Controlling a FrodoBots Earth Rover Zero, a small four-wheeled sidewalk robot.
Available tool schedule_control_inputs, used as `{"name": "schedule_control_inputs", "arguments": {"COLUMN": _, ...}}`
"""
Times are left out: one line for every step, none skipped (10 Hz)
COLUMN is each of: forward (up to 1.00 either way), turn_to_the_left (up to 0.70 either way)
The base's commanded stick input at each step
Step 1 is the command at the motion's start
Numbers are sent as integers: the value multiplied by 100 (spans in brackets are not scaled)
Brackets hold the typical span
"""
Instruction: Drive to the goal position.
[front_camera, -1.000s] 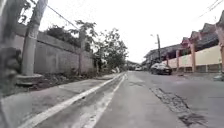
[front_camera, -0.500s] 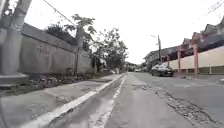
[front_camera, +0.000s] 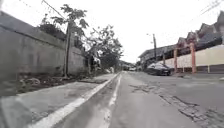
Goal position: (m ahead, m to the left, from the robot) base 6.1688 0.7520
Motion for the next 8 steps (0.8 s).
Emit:
{"name": "schedule_control_inputs", "arguments": {"forward": 100, "turn_to_the_left": -40}}
{"name": "schedule_control_inputs", "arguments": {"forward": 100, "turn_to_the_left": -40}}
{"name": "schedule_control_inputs", "arguments": {"forward": 100, "turn_to_the_left": -40}}
{"name": "schedule_control_inputs", "arguments": {"forward": 100, "turn_to_the_left": -25}}
{"name": "schedule_control_inputs", "arguments": {"forward": 100, "turn_to_the_left": 0}}
{"name": "schedule_control_inputs", "arguments": {"forward": 100, "turn_to_the_left": 0}}
{"name": "schedule_control_inputs", "arguments": {"forward": 100, "turn_to_the_left": 0}}
{"name": "schedule_control_inputs", "arguments": {"forward": 100, "turn_to_the_left": 0}}
